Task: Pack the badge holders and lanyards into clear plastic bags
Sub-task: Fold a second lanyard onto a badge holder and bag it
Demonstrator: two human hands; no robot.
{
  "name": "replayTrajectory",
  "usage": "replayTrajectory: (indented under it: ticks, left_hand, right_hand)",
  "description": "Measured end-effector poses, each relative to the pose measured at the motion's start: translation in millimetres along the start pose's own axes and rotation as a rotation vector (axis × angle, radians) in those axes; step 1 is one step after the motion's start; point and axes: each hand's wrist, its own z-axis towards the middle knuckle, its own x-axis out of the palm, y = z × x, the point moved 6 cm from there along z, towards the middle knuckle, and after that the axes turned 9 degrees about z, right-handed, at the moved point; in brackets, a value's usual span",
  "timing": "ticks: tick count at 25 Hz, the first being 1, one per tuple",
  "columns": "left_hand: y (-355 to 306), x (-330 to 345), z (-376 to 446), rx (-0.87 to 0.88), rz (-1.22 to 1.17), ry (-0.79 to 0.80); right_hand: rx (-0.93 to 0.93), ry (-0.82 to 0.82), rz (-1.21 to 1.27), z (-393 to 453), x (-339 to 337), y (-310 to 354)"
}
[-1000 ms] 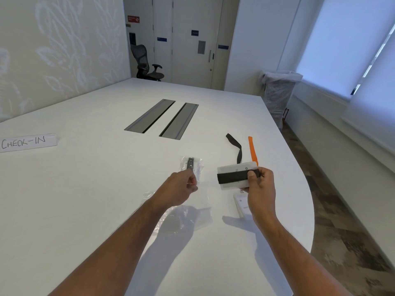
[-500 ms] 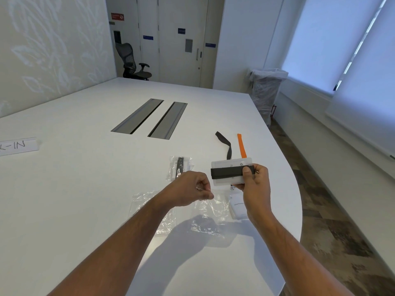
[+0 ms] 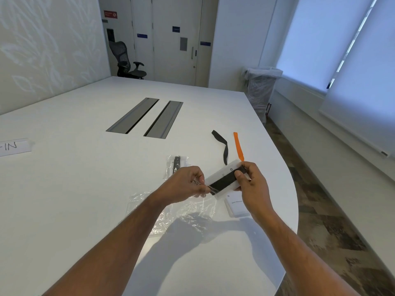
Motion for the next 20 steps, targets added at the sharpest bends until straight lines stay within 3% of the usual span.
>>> replayTrajectory:
  ticks: [7, 14, 20]
  left_hand:
    - [-7, 7, 4, -0.018, -0.036, -0.042]
    - [-7, 24, 3, -0.052, -0.27, 0.054]
    - [-9, 28, 3, -0.036, -0.427, 0.025]
  right_hand:
    - [-0.043, 0.187, -0.132, -9, 23, 7]
    - [-0.014, 0.098, -0.096, -11, 26, 8]
    - [-0.023, 0.074, -0.06, -14, 26, 8]
